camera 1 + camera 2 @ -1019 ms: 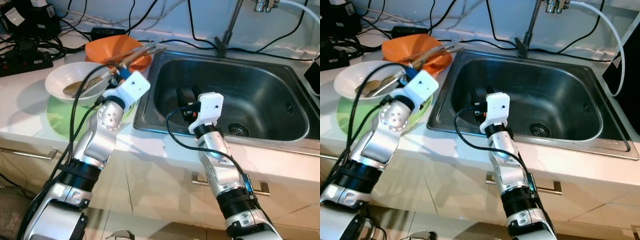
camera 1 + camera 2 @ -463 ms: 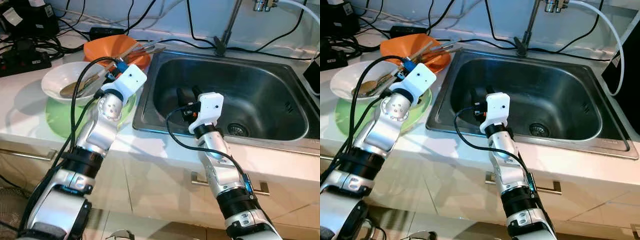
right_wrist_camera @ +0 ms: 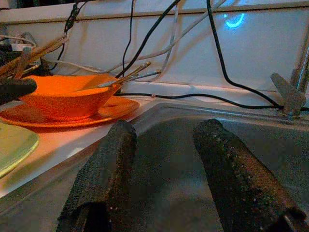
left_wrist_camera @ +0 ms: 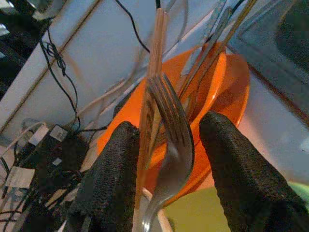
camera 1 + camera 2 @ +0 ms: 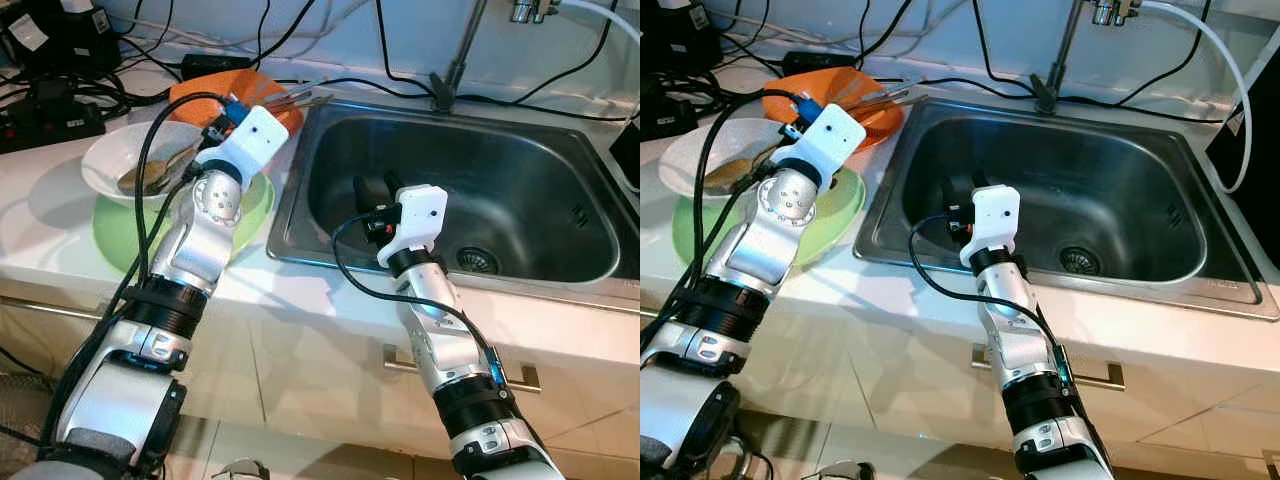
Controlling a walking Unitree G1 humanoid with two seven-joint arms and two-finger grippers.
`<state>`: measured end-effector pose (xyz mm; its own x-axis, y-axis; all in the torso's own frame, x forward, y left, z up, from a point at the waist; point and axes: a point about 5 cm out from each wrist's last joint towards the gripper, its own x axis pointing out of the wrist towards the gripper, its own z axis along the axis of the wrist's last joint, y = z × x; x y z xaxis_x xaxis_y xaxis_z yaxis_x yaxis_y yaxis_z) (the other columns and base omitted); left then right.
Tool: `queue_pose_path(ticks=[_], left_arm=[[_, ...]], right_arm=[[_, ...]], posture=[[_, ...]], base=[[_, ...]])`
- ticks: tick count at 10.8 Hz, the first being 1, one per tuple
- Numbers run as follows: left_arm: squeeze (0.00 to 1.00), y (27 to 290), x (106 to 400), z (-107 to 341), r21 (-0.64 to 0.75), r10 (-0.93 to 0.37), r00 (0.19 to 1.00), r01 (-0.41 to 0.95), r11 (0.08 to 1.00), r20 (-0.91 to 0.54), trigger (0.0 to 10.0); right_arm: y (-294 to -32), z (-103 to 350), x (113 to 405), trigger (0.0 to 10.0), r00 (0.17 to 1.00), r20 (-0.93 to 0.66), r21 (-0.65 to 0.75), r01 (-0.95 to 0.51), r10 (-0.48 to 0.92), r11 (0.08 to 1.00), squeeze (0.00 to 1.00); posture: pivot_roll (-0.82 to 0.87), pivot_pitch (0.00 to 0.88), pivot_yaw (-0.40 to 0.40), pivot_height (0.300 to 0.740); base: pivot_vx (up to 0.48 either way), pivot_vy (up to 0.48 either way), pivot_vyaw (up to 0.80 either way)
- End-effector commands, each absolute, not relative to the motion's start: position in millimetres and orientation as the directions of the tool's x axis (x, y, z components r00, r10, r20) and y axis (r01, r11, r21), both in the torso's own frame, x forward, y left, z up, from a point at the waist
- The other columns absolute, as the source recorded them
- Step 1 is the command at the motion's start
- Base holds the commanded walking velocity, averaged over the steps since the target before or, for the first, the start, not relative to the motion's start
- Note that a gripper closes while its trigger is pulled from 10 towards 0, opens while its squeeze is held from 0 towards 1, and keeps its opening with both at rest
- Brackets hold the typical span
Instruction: Kitchen organization
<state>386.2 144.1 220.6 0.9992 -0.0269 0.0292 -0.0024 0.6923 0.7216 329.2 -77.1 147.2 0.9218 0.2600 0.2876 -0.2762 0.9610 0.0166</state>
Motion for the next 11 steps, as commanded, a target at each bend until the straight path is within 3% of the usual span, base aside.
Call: queue_pose_path(ticks=[1,8,9,10,11], left_arm=[[0.00,145.2,389.7,225.7,0.716,-0.012,0.999,-0.017,0.698,0.036,10.0],[0.00,144.3,399.1,218.6,0.710,0.005,1.000,0.009,0.704,-0.017,10.0],[0.00,144.2,399.5,218.4,0.712,0.005,1.000,0.010,0.702,-0.019,4.7],[0.00,144.1,399.6,218.4,0.715,0.005,1.000,0.009,0.699,-0.018,0.3],[0.00,144.3,399.6,219.5,0.719,0.007,1.000,0.002,0.695,-0.010,0.0]], right_arm=[[-80.1,144.5,328.7,10.0,0.927,0.281,0.016,-0.264,0.249,0.964,0.00],[-81.2,142.0,326.9,10.0,0.932,0.275,0.026,-0.254,0.237,0.967,0.00],[-81.2,141.9,327.0,10.0,0.932,0.275,0.028,-0.254,0.237,0.967,0.00],[-81.2,141.9,327.1,10.0,0.932,0.274,0.030,-0.254,0.237,0.967,0.00],[-81.2,141.8,327.2,10.0,0.932,0.274,0.031,-0.255,0.237,0.967,0.00]], posture=[[0.06,0.045,-0.041,0.740],[0.05,0.049,-0.035,0.740],[0.05,0.049,-0.035,0.740],[0.06,0.049,-0.036,0.740],[0.06,0.049,-0.037,0.740]], base=[[0.000,0.000,0.00],[0.000,0.000,0.00],[0.000,0.000,0.00],[0.000,0.000,0.00],[0.000,0.000,0.00]])
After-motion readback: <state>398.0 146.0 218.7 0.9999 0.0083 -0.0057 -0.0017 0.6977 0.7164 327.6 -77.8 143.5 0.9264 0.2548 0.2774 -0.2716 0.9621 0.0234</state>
